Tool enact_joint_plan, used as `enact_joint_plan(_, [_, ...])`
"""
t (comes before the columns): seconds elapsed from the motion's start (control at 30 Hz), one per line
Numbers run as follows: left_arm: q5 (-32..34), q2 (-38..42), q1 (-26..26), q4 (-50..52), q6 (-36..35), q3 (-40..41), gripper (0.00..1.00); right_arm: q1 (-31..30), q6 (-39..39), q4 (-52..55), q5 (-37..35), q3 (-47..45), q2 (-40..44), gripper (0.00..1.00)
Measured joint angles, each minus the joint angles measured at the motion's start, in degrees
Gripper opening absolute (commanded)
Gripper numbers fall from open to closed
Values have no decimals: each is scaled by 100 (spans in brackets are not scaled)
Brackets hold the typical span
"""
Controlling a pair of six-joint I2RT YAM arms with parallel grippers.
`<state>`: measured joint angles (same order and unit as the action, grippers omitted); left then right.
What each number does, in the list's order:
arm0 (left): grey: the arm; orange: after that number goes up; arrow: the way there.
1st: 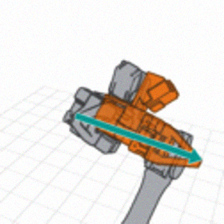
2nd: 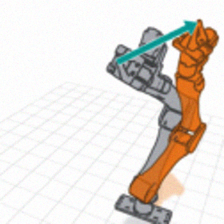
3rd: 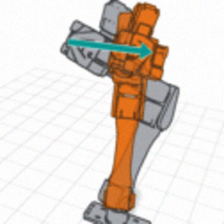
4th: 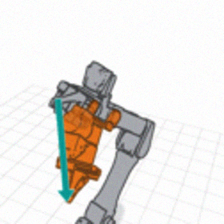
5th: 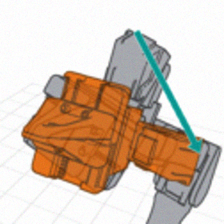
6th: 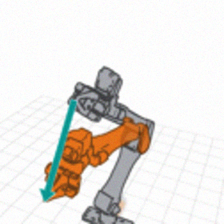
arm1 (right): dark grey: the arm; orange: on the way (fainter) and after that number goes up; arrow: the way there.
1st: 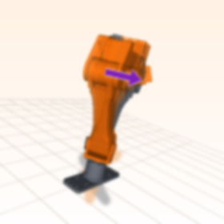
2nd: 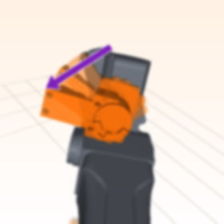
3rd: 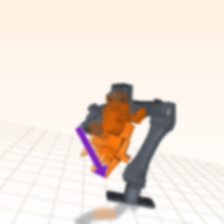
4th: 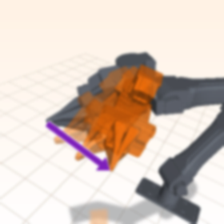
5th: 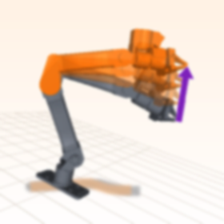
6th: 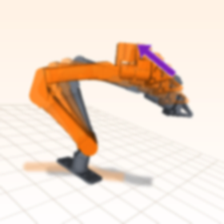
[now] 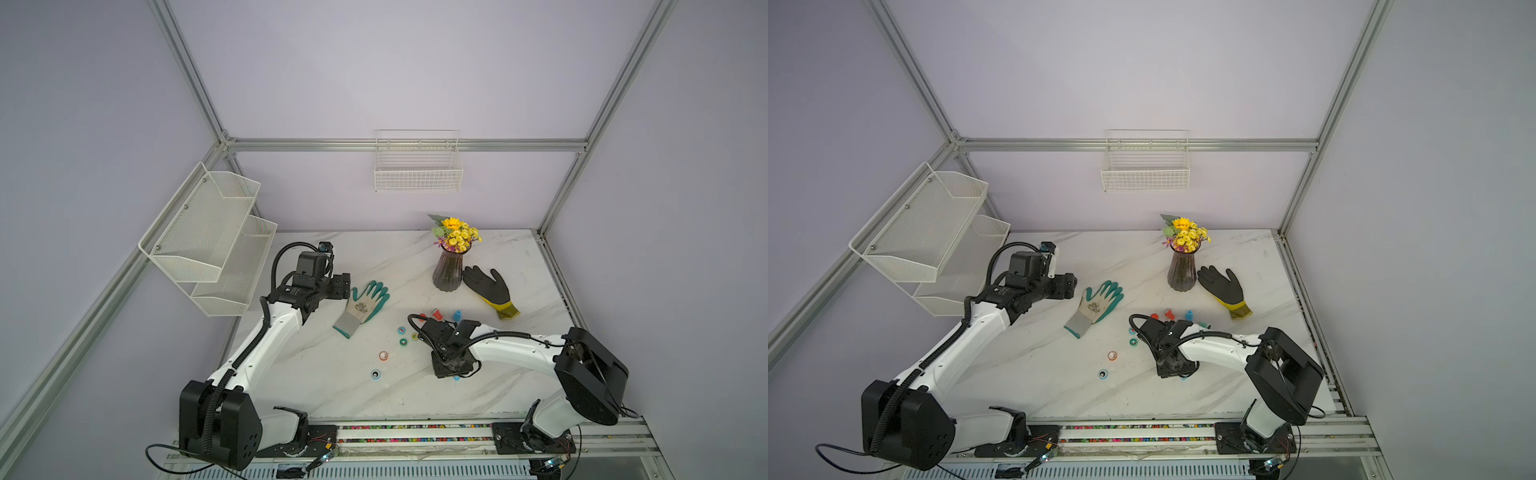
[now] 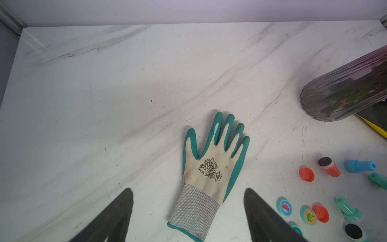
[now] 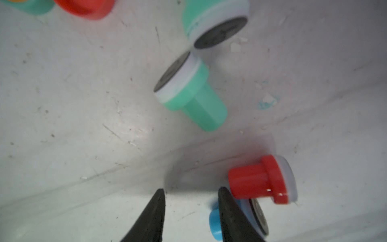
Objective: Close the stamp cap
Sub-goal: Pick up the stamp from the center of the board.
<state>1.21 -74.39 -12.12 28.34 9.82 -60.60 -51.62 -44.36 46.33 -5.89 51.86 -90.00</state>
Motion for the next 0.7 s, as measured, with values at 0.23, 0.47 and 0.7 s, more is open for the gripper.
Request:
enact_joint_plan(0.23, [-22, -46, 0, 2, 2, 0, 83, -24, -341, 282, 31, -4, 730, 45])
enact_joint_plan(0.47, [-57, -63, 0, 2, 2, 0, 83, -101, -1705, 448, -116, -579, 1825, 45])
enact_joint_plan(0.7, [-68, -72, 0, 2, 2, 0, 83, -175, -3226, 278, -345, -1209, 2297, 42])
